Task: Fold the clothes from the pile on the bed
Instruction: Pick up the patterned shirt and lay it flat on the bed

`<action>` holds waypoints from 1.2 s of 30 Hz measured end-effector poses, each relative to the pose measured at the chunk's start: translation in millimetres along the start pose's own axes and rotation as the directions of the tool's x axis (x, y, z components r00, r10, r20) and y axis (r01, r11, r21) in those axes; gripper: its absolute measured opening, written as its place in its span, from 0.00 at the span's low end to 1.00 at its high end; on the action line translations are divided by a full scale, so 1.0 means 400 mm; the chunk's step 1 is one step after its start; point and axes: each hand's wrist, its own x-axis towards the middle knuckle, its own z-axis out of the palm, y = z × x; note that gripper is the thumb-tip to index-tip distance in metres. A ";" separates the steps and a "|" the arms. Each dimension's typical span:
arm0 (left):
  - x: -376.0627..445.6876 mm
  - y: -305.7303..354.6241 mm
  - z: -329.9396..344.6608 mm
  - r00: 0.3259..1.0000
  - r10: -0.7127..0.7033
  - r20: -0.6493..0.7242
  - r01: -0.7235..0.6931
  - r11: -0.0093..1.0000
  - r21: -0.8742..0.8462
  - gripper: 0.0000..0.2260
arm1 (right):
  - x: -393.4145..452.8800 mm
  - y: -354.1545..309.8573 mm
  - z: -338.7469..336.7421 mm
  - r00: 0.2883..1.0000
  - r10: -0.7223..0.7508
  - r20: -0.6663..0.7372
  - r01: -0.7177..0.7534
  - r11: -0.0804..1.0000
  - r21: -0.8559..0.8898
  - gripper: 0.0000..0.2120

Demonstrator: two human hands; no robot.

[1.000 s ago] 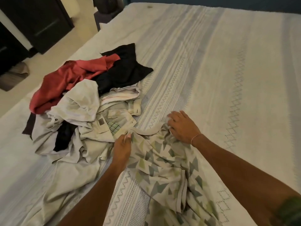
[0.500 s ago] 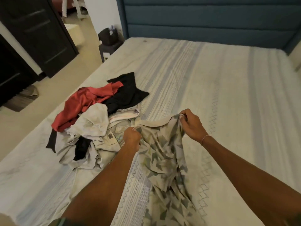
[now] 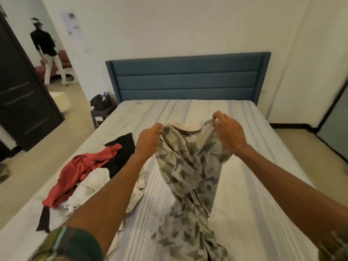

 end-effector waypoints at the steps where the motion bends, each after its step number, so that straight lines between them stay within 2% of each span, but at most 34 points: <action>1: 0.010 0.023 -0.029 1.000 0.026 0.005 -0.026 0.997 0.067 0.10 | 0.010 0.010 -0.041 1.000 -0.003 -0.011 0.003 1.000 -0.023 0.10; 4: 0.023 0.074 -0.118 0.988 0.142 -0.057 -0.123 0.959 0.254 0.10 | 0.029 0.035 -0.160 0.995 0.066 -0.077 -0.070 0.996 -0.047 0.12; 6: 0.023 0.107 -0.162 0.972 0.161 -0.172 -0.117 0.963 0.242 0.10 | 0.027 0.044 -0.223 0.976 0.148 -0.158 -0.147 0.989 0.017 0.12; 8: 0.022 0.151 -0.194 0.960 0.065 -0.274 -0.029 0.991 0.133 0.11 | 0.013 0.034 -0.272 0.955 0.181 -0.235 -0.161 0.982 0.103 0.11; 10: 0.028 0.199 -0.216 0.942 -0.090 -0.323 0.096 0.995 0.002 0.11 | -0.005 0.005 -0.300 0.937 0.197 -0.288 -0.161 0.976 0.144 0.11; 12: 0.035 0.246 -0.236 0.918 -0.268 -0.291 0.211 0.954 -0.212 0.11 | -0.030 -0.030 -0.316 0.914 0.202 -0.351 -0.196 0.979 0.052 0.12; 15: 0.035 0.302 -0.261 0.849 -0.488 -0.205 0.335 0.796 -0.504 0.12 | -0.067 -0.083 -0.340 0.864 0.133 -0.485 -0.257 0.946 -0.199 0.16; 19: 0.026 0.323 -0.285 0.776 -0.593 -0.215 0.376 0.708 -0.598 0.08 | -0.090 -0.109 -0.393 0.854 -0.051 -0.518 -0.175 0.909 -0.378 0.20; 21: 0.018 0.322 -0.293 0.780 -0.577 -0.243 0.362 0.732 -0.577 0.07 | -0.098 -0.114 -0.422 0.841 -0.137 -0.523 -0.127 0.891 -0.437 0.21; 23: -0.004 0.316 -0.297 0.838 -0.431 -0.335 0.265 0.858 -0.441 0.07 | -0.102 -0.119 -0.447 0.825 -0.183 -0.534 -0.111 0.875 -0.471 0.21; 25: -0.038 0.293 -0.298 0.905 -0.088 -0.417 0.032 0.990 -0.140 0.08 | -0.109 -0.116 -0.472 0.810 -0.169 -0.561 -0.147 0.868 -0.475 0.22; 26: -0.056 0.275 -0.299 0.900 0.101 -0.425 -0.090 0.995 0.048 0.09 | -0.114 -0.108 -0.484 0.810 -0.156 -0.565 -0.162 0.866 -0.472 0.22; 28: -0.075 0.239 -0.308 0.846 0.353 -0.399 -0.239 0.921 0.309 0.08 | -0.130 -0.079 -0.505 0.823 -0.156 -0.547 -0.155 0.864 -0.478 0.24; 30: -0.086 0.215 -0.328 0.795 0.478 -0.374 -0.297 0.844 0.448 0.05 | -0.152 -0.048 -0.516 0.840 -0.196 -0.506 -0.091 0.868 -0.488 0.24; 31: -0.089 0.208 -0.340 0.773 0.532 -0.346 -0.315 0.795 0.519 0.03 | -0.163 -0.035 -0.523 0.845 -0.217 -0.488 -0.061 0.868 -0.492 0.24; 34: -0.094 0.191 -0.380 0.732 0.643 -0.226 -0.374 0.656 0.655 0.09 | -0.198 -0.001 -0.551 0.853 -0.249 -0.459 -0.007 0.874 -0.487 0.23; 36: -0.109 0.190 -0.395 0.731 0.648 -0.212 -0.380 0.646 0.662 0.09 | -0.219 0.021 -0.571 0.859 -0.252 -0.445 0.015 0.882 -0.470 0.21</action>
